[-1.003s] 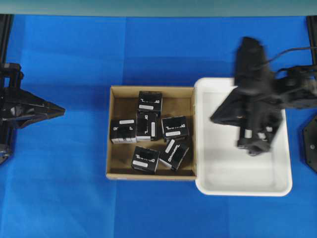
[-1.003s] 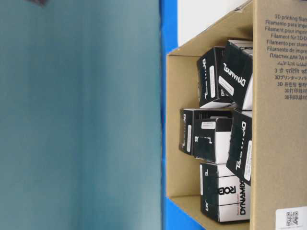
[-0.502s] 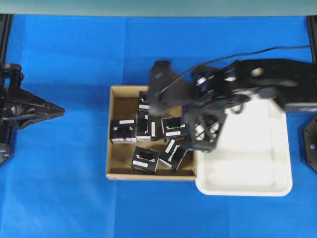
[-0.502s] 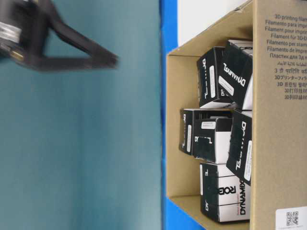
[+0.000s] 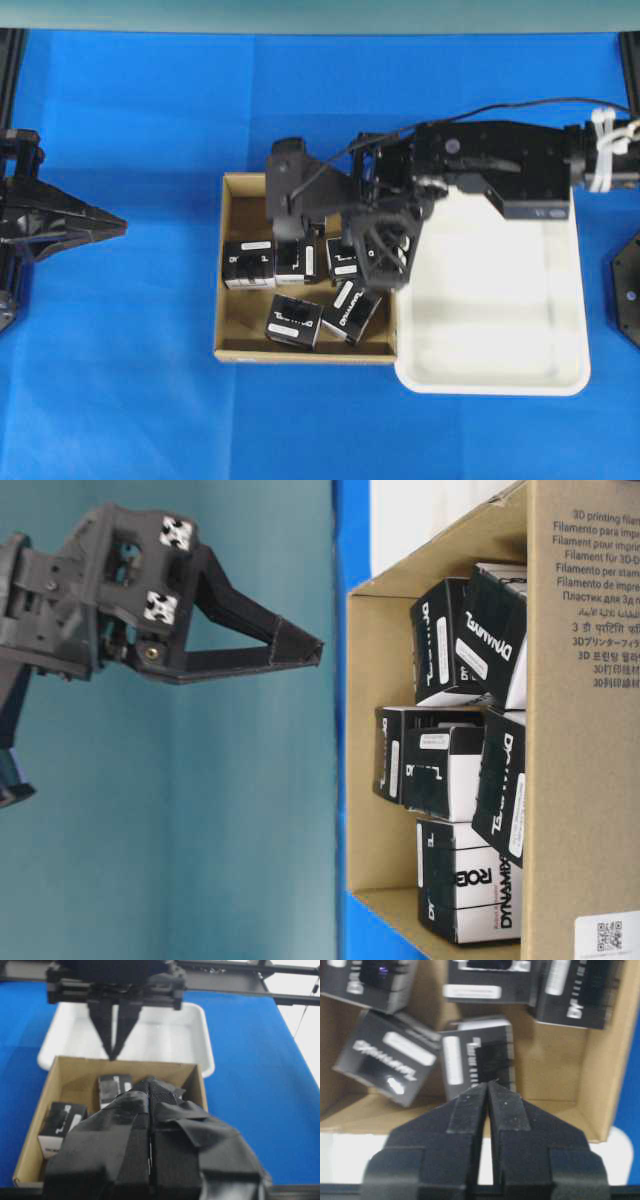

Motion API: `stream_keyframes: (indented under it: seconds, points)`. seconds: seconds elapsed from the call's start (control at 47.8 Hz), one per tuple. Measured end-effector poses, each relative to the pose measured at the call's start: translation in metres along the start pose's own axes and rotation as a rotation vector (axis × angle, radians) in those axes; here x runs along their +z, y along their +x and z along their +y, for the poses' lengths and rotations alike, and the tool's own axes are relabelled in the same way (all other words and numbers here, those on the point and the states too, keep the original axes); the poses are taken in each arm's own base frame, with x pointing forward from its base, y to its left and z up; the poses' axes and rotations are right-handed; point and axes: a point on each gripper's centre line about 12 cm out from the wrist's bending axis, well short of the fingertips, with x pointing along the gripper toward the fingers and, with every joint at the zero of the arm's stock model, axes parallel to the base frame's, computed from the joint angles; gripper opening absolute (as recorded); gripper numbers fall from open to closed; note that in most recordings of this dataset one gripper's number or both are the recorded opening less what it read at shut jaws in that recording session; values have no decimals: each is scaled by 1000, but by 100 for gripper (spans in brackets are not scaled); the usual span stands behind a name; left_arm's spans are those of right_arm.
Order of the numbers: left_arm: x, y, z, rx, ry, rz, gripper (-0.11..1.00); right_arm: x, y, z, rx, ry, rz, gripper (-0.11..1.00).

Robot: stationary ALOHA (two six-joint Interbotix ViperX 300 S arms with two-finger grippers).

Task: Pick a box that is randomly placed inside the cardboard box.
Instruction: 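Lower the open right gripper over a black DYNAMIXEL box near the top, then close the right gripper on the DYNAMIXEL box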

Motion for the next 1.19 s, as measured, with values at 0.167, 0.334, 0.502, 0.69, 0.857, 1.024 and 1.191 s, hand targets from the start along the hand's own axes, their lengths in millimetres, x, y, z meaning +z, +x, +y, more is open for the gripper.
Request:
stream_keyframes:
  seconds: [0.167, 0.334, 0.502, 0.69, 0.857, 1.024, 1.191]
  points:
    - [-1, 0, 0, -1, -1, 2, -7, -4, 9, -5, -3, -22, 6, 66]
    - [0, 0, 0, -2, -1, 0, -7, -9, 18, -4, 0, -52, 21, 99]
    - [0, 0, 0, -2, -1, -1, -7, -14, 25, -4, -2, -50, 15, 99]
    - [0, 0, 0, -2, -3, 0, -7, -23, 37, -2, 7, -49, 45, 99]
    - [0, 0, 0, -2, -3, 0, -7, -29, 49, 1, 15, -48, 61, 99]
    - [0, 0, 0, -2, -3, -1, -7, -28, 59, 1, 13, -47, 49, 99]
    - [-1, 0, 0, -1, -3, 12, -7, -31, 74, 1, 17, -47, 76, 99]
